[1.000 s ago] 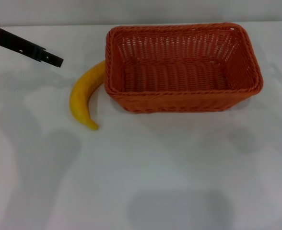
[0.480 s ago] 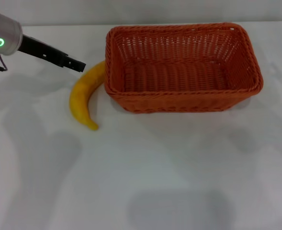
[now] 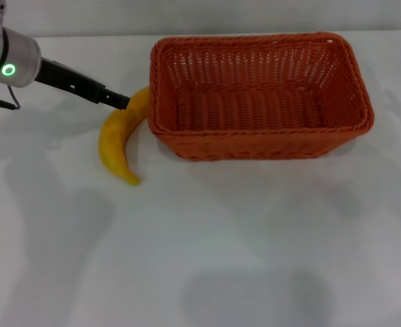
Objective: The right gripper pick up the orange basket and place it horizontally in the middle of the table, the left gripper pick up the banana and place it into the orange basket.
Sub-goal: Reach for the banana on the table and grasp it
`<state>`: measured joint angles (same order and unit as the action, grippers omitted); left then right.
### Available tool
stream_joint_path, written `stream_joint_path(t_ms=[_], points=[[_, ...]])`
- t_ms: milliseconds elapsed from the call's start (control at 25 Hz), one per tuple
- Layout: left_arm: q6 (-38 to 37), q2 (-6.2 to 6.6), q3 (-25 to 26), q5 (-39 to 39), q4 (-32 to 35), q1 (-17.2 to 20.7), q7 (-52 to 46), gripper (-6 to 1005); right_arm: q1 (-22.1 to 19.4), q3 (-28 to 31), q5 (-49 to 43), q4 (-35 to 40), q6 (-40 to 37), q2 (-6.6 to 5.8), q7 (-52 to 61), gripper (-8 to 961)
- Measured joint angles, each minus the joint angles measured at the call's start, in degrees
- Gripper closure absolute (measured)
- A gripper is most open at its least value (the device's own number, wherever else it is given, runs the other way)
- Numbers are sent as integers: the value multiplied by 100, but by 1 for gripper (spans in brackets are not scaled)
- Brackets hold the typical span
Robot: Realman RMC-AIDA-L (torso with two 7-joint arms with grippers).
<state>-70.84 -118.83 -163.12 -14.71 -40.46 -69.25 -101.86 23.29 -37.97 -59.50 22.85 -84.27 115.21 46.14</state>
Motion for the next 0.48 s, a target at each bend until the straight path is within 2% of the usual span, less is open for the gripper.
stream_joint_path(t_ms=[480], points=[[308,-2,0,45,349,189,13,133,-18,0,0,0,-18,-6,0,147]])
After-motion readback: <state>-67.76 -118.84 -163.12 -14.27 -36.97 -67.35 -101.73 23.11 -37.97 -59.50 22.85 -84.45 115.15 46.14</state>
